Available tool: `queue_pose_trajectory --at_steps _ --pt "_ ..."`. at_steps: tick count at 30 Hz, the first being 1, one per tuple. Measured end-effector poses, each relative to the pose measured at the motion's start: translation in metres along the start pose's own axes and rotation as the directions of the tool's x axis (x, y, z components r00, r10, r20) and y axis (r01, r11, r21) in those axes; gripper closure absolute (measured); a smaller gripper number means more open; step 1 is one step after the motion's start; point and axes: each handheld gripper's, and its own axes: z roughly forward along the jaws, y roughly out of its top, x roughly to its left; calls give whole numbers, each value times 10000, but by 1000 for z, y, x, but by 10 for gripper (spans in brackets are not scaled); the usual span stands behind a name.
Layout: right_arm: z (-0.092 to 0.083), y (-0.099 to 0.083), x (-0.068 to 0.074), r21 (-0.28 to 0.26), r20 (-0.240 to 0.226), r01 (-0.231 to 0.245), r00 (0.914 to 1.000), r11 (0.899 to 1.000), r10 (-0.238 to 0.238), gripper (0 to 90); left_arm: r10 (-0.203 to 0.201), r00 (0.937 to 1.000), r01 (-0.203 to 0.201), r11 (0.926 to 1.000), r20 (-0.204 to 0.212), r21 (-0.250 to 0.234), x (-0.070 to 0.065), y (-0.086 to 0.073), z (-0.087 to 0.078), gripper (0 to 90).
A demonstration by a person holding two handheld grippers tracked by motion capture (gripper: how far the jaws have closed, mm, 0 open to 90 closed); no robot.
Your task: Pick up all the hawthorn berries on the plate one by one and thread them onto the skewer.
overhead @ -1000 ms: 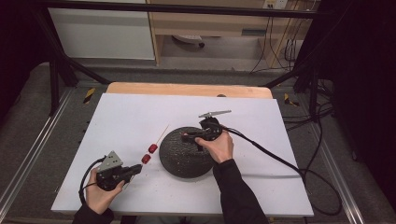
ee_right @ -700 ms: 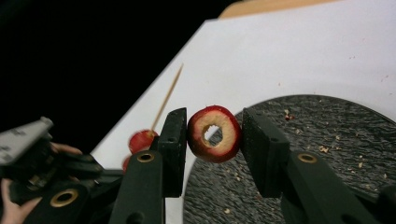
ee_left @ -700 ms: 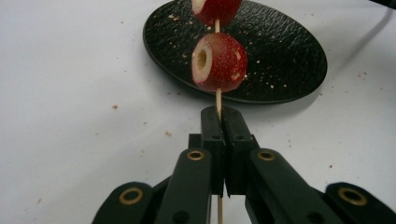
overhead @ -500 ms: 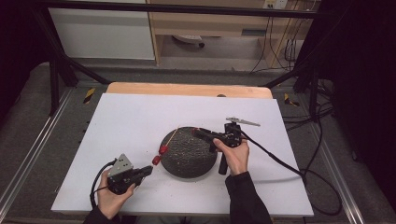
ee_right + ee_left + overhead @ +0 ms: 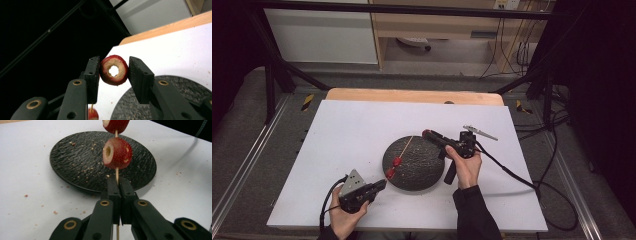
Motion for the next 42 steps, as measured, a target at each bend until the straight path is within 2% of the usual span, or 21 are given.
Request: queue_pose_trajectory --at_steps 6,11,19,23,28,42 --pt "5 0 -1 -566 -189 -243 9996 9981 233 624 -23 9999 27 9996 156 -282 -7 0 5 884" --pt "6 3 -1 -1203 -484 -569 9975 9911 514 624 -119 9996 128 9993 263 -355 -11 0 12 884" --pt "5 9 -1 -1824 -809 -846 9942 9796 708 624 -782 9948 836 9930 651 -838 -17 7 29 884" --pt "4 10 0 -1984 -902 -936 9929 9756 769 624 -951 9921 1035 9889 815 -1064 -24 10 37 884" --pt "3 12 0 -2166 -1086 -1107 9901 9700 887 624 -817 9929 919 9884 862 -1208 -31 11 43 884" --pt "4 10 1 -2169 -1470 -1498 9819 9646 1194 625 -900 9927 1014 9832 804 -1519 -31 12 43 884"
